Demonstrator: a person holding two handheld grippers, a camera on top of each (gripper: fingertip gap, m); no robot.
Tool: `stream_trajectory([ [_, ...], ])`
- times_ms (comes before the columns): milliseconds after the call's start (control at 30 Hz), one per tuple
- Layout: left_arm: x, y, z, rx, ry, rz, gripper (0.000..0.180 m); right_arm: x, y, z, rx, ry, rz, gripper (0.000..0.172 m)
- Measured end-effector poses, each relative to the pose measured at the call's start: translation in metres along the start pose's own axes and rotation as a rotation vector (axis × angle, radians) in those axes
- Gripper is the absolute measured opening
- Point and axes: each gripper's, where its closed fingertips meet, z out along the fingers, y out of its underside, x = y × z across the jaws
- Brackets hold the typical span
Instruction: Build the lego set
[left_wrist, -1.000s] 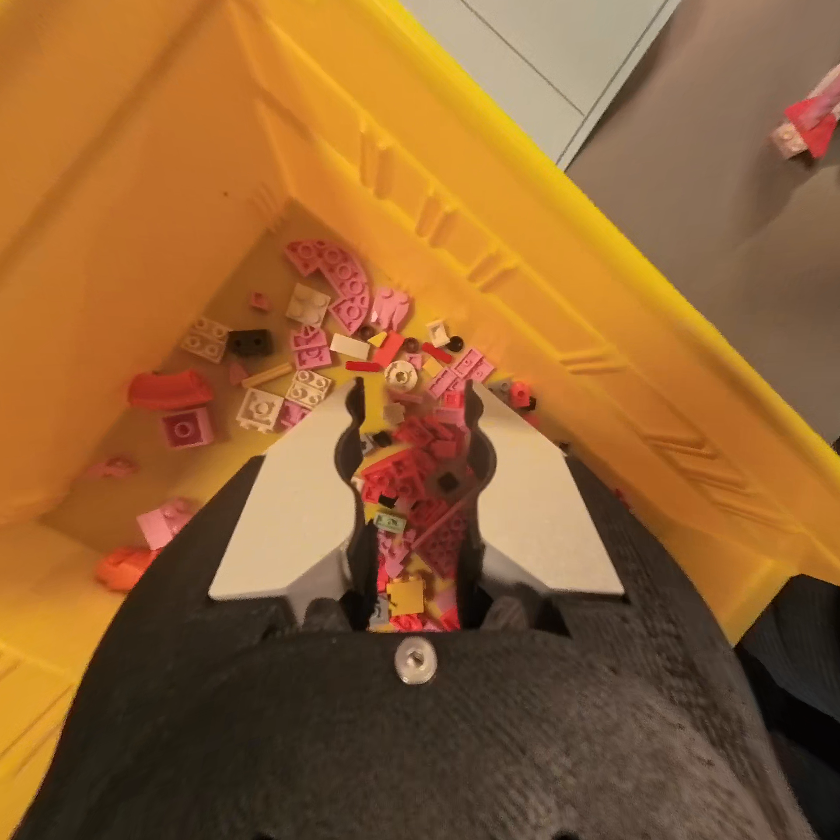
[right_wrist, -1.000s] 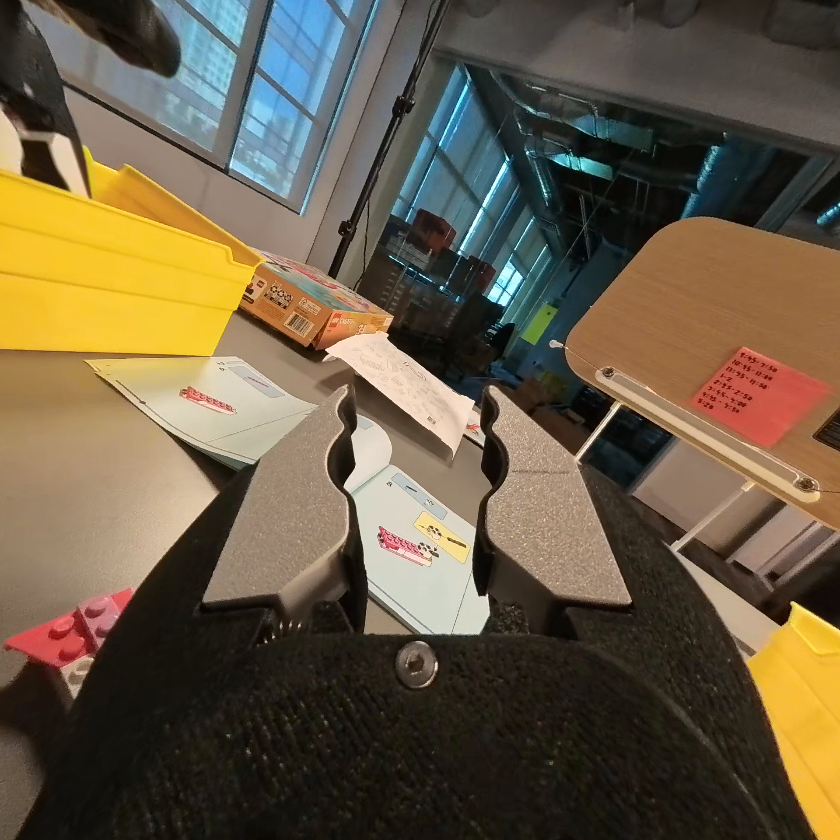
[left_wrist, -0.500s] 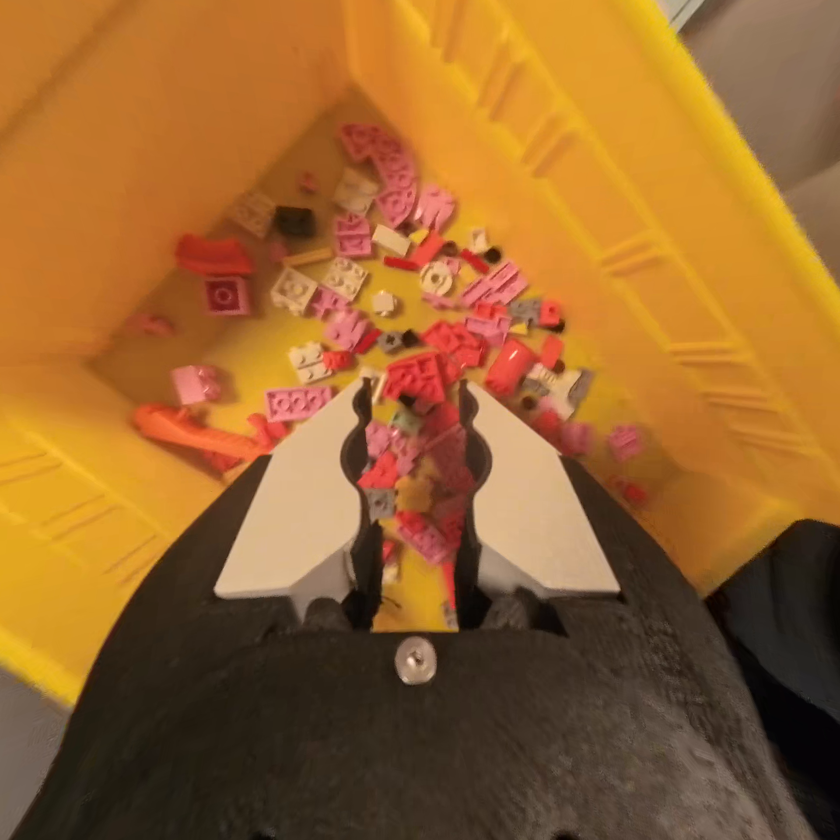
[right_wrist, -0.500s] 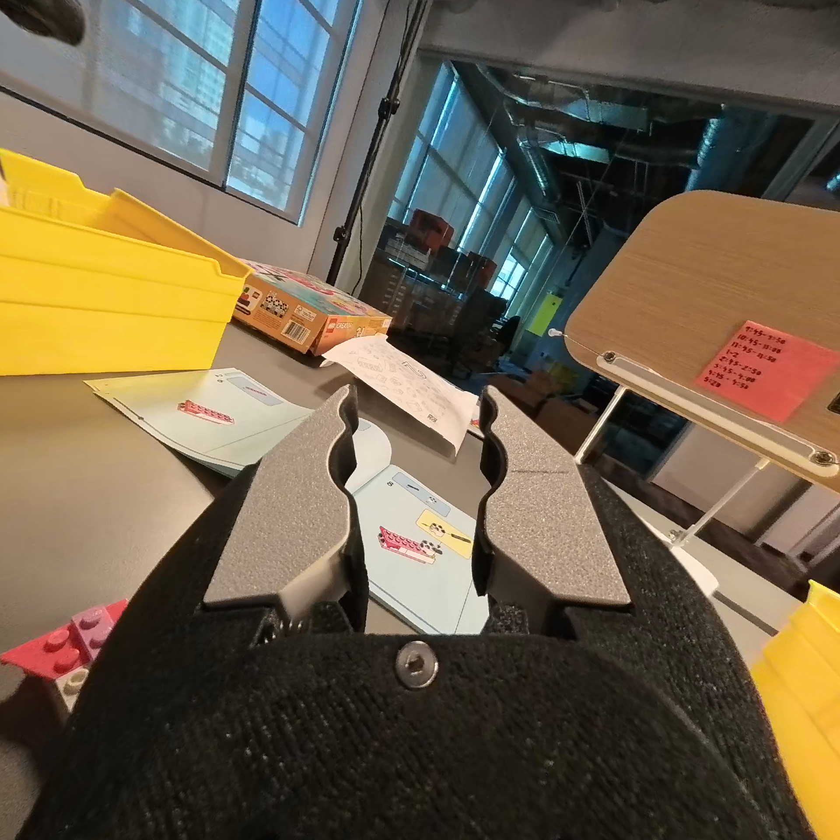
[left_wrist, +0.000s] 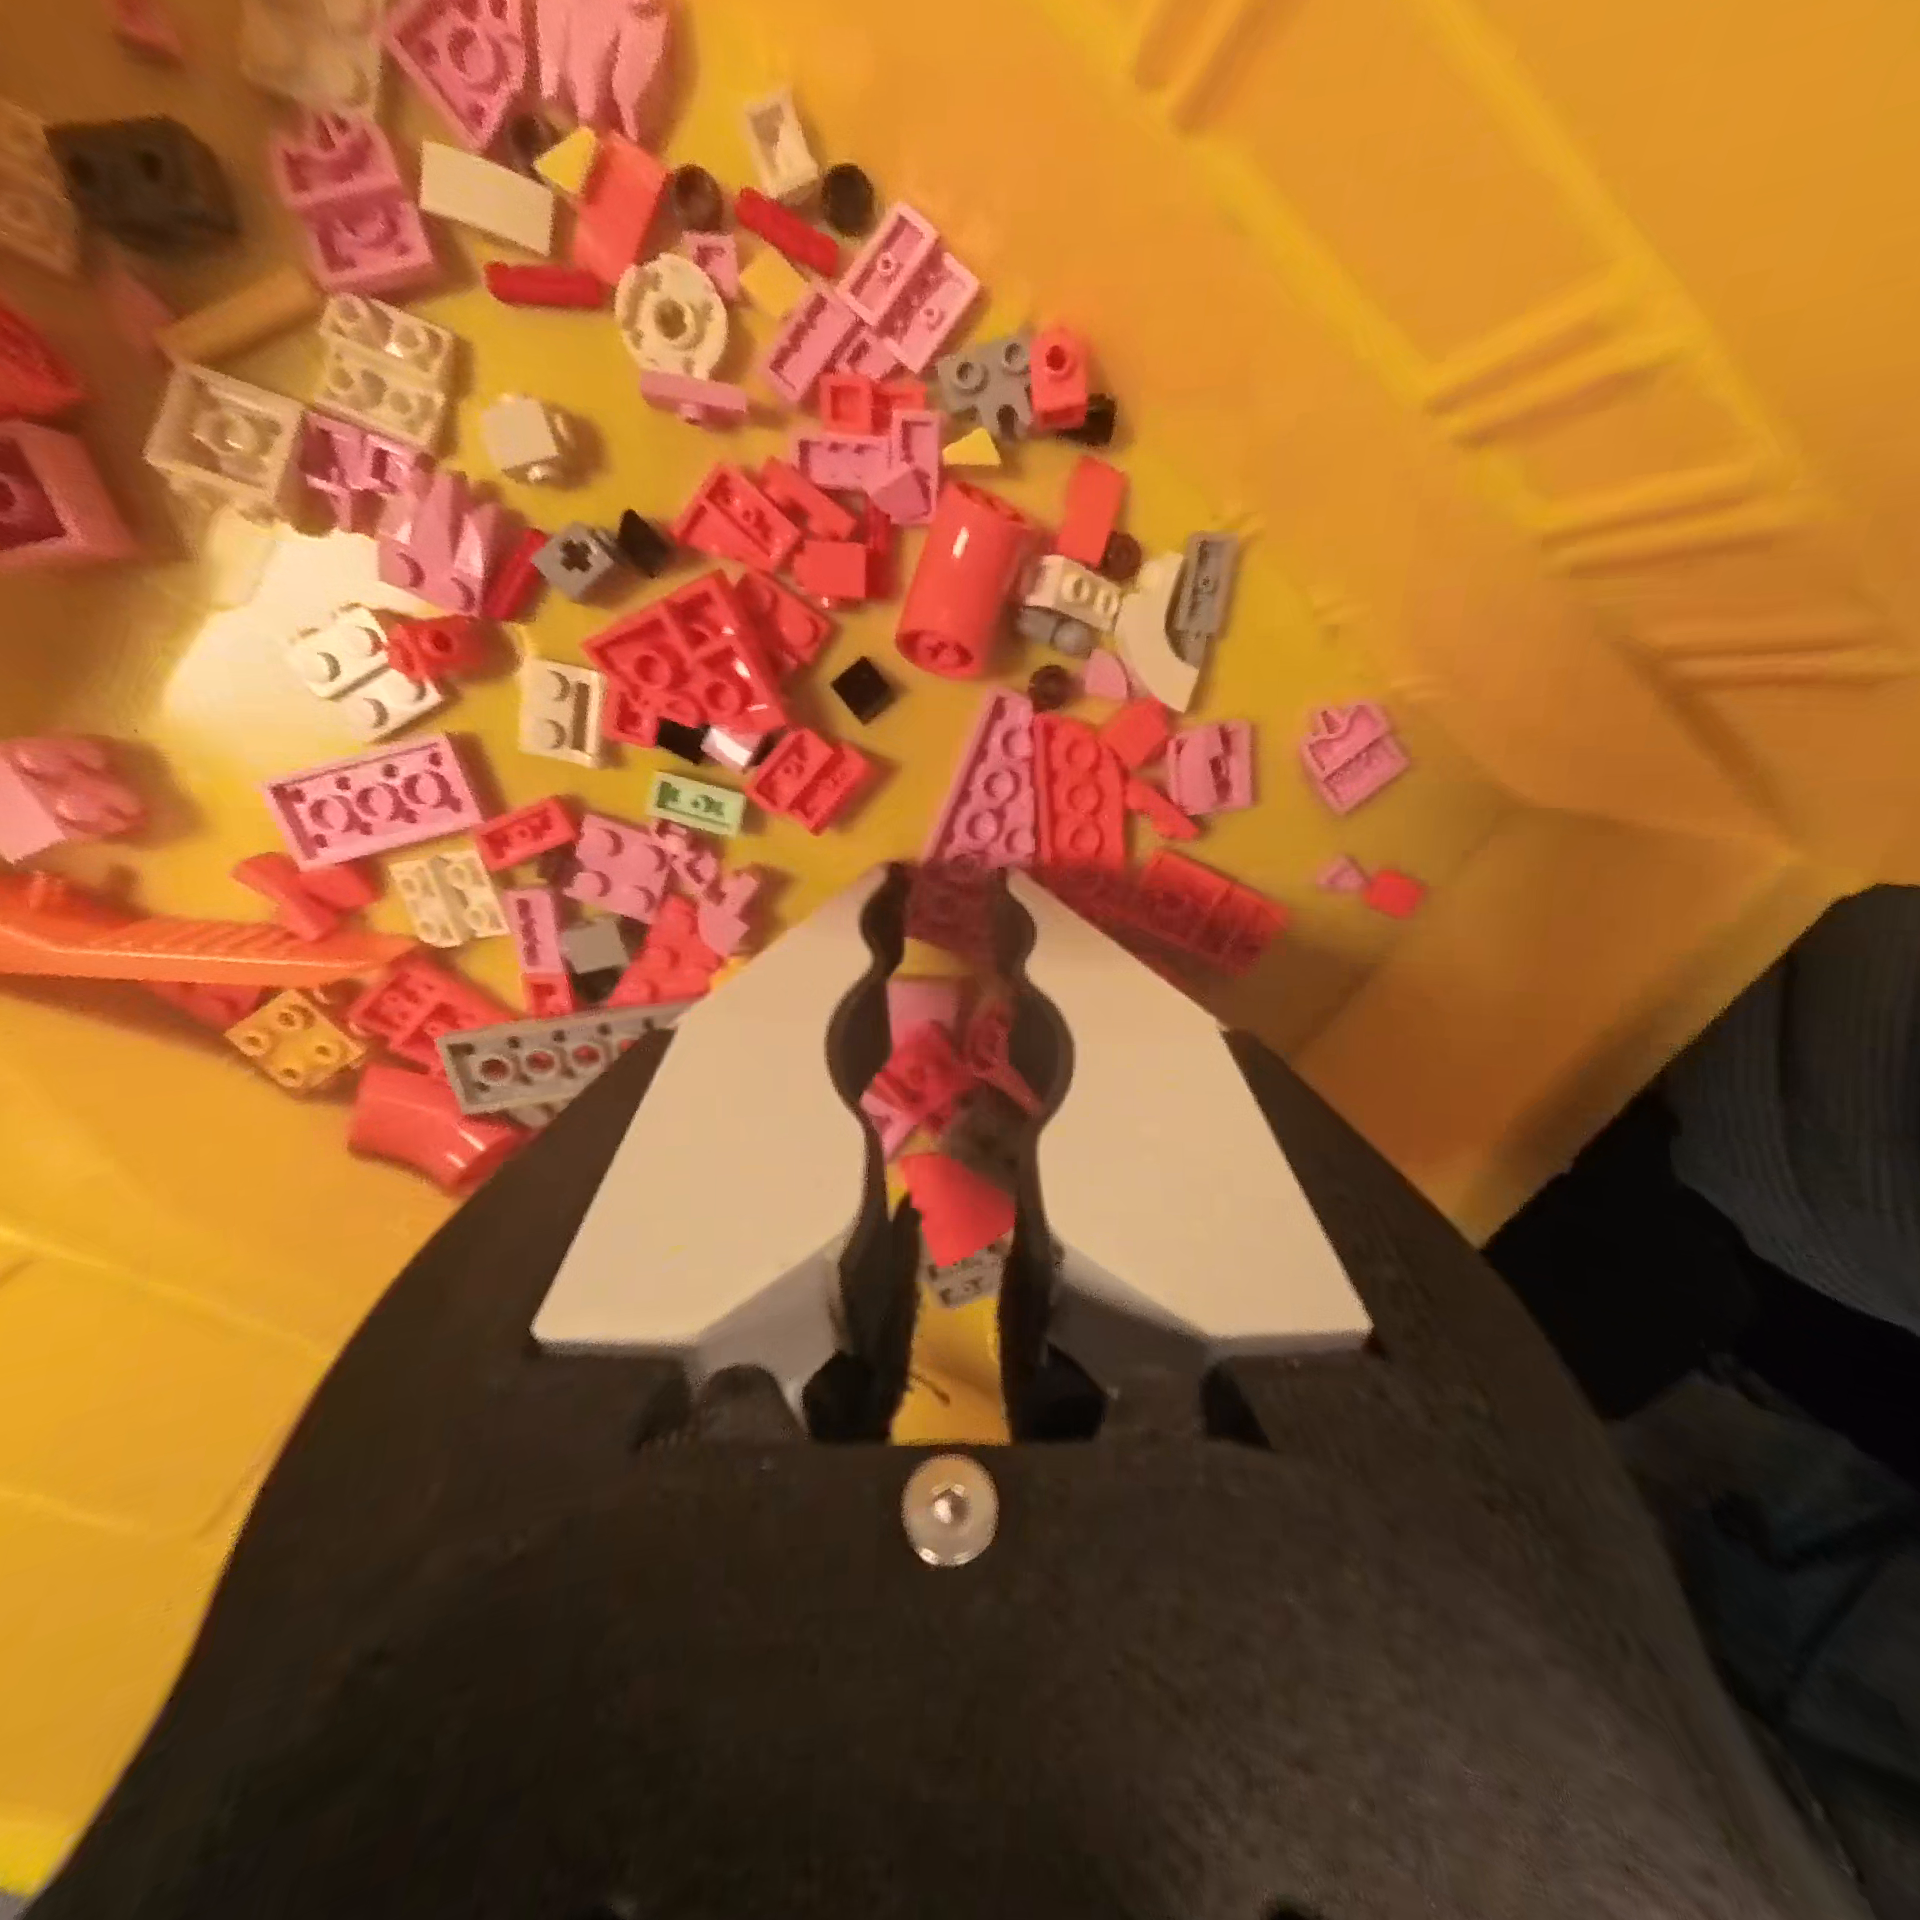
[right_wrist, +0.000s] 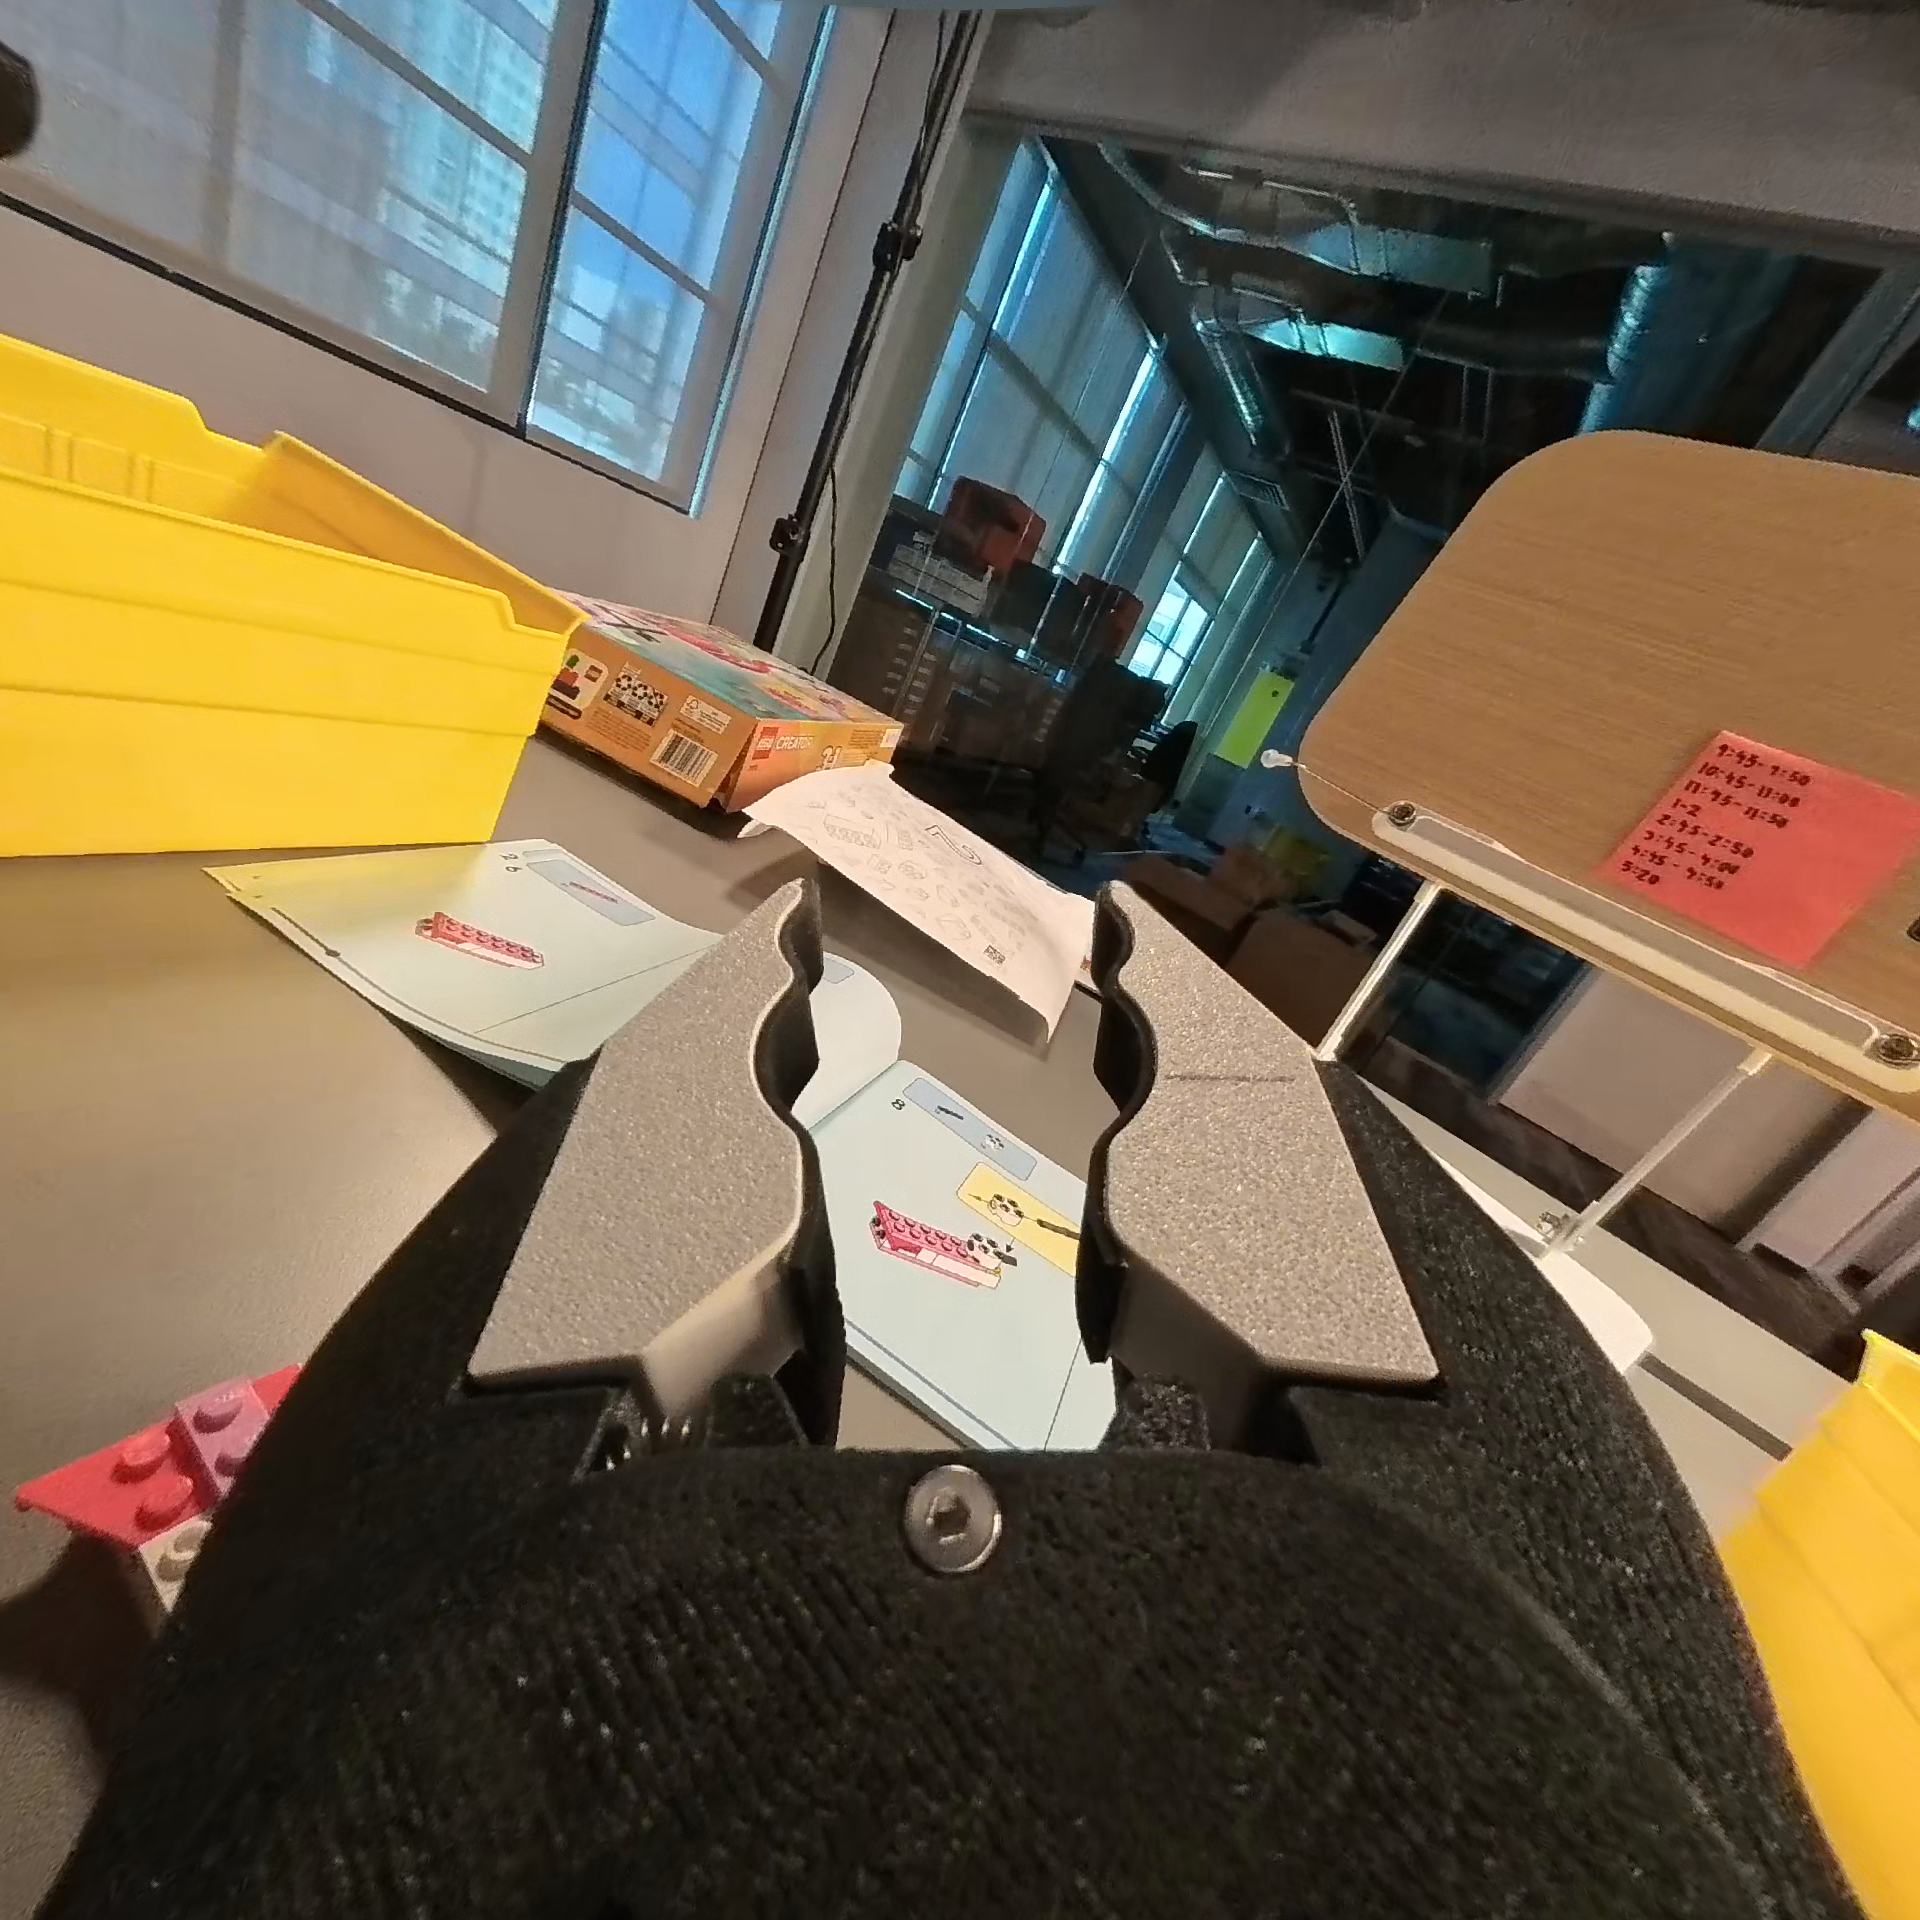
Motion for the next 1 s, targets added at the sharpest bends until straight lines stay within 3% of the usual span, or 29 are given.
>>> stream_trajectory([
  [300, 0.039, 0.022, 0.0, -0.048, 0.096, -0.005, 0.013, -0.001, 0.0, 0.003, -0.002, -0.005, 0.005, 0.049],
  [400, 0.019, 0.015, -0.006, 0.018, -0.033, -0.073, 0.015, -0.001, -0.001, 0.003, 0.001, -0.003, 0.011, 0.049],
  [500, -0.024, 0.005, -0.027, 0.128, -0.253, -0.216, 0.055, -0.001, -0.002, 0.004, 0.004, -0.004, 0.015, 0.049],
  [567, -0.052, 0.001, -0.038, 0.178, -0.344, -0.353, 0.062, -0.002, -0.003, 0.005, 0.004, -0.006, 0.016, 0.049],
  [633, -0.062, 0.001, -0.033, 0.151, -0.318, -0.448, 0.069, -0.002, -0.003, 0.006, 0.003, -0.008, 0.017, 0.049],
  [767, -0.073, 0.005, -0.018, 0.027, -0.341, -0.473, 0.073, -0.003, -0.004, 0.006, 0.006, -0.01, 0.024, 0.048],
  [833, -0.069, 0.008, -0.007, -0.018, -0.287, -0.502, 0.075, -0.003, -0.005, 0.006, 0.008, -0.01, 0.029, 0.048],
  [1000, -0.062, -0.007, -0.008, 0.086, -0.139, -0.644, 0.089, -0.003, -0.006, 0.007, 0.013, -0.012, 0.049, 0.047],
])
